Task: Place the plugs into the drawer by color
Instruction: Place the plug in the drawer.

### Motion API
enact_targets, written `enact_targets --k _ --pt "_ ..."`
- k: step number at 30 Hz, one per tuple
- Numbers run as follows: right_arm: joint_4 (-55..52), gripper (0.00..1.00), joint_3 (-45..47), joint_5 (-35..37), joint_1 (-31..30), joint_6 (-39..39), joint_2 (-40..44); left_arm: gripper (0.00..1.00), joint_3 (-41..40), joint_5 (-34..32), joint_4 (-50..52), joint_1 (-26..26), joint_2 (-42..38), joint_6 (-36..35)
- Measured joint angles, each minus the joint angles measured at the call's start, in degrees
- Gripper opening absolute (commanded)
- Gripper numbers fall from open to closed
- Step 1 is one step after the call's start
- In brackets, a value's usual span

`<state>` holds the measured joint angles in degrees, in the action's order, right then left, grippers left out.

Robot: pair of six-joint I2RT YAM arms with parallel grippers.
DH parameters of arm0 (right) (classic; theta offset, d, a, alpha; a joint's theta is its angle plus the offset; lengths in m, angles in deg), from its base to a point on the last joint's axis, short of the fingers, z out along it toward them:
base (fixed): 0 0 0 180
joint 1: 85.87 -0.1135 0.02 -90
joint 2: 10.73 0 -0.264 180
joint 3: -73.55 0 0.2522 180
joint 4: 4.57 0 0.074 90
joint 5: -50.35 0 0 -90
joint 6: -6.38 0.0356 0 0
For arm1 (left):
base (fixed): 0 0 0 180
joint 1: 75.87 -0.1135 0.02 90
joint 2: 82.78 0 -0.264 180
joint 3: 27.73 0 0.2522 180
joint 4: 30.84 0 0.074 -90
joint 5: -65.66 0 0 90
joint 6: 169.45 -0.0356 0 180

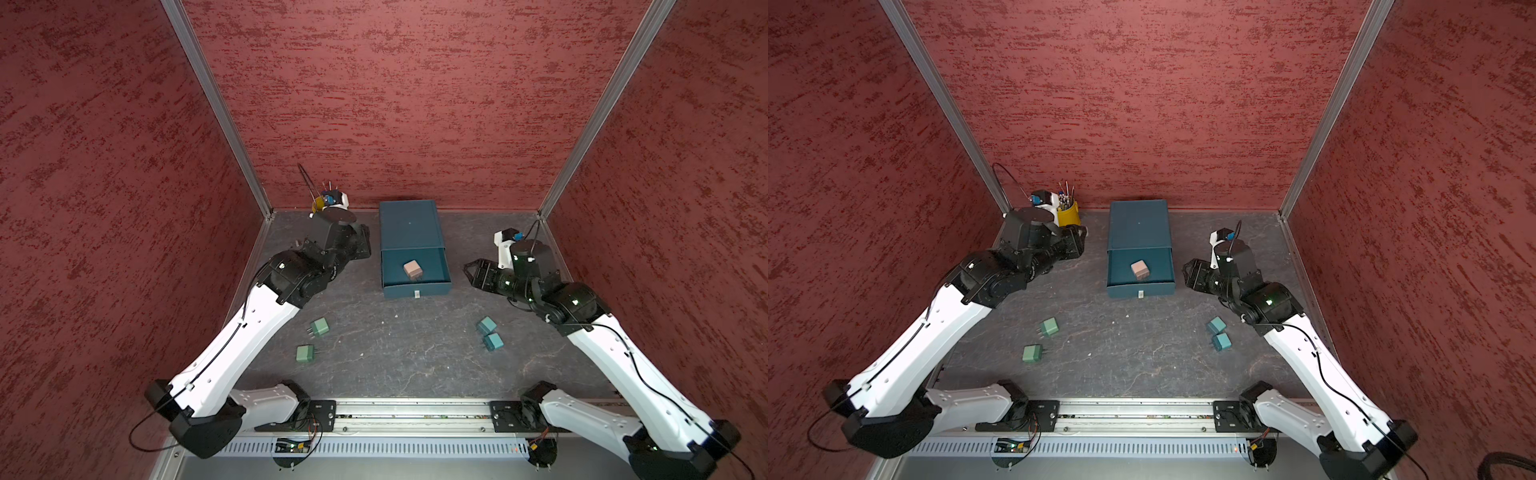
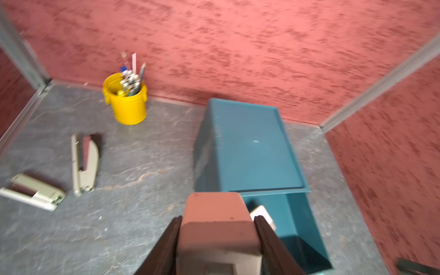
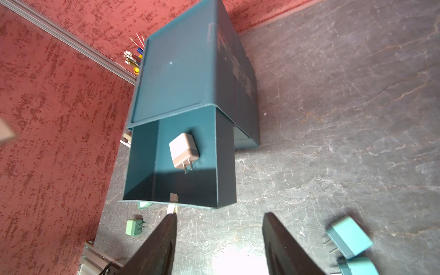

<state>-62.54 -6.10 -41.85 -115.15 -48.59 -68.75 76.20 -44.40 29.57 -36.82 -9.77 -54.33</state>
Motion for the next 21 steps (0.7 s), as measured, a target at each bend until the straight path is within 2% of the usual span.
enact_targets --k 10,17,18,19,20,21 --pt "-0.55 0.58 3.93 0.59 -1.57 1.4 5.64 0.0 2.45 2.51 0.04 9.44 17.81 -1.66" --pt "-1.09 0.58 3.93 0.98 -1.66 1.44 6.47 0.0 2.43 3.23 0.0 11.39 20.33 -1.46" --pt "-1.07 0.57 3.93 0.98 -1.7 1.44 6.49 0.02 2.45 3.21 0.0 11.28 20.44 -1.42" --pt "-1.07 0.58 3.93 0.98 -1.79 1.44 6.56 0.14 2.45 3.17 0.0 11.06 20.57 -1.4" --pt "-1.05 0.58 3.93 0.98 -1.84 1.44 6.62 0.3 2.45 3.13 -0.02 10.97 20.72 -1.4" --pt "-1.05 0.58 3.96 0.98 -1.9 1.44 6.78 0.41 2.45 3.08 0.0 10.84 20.9 -1.4"
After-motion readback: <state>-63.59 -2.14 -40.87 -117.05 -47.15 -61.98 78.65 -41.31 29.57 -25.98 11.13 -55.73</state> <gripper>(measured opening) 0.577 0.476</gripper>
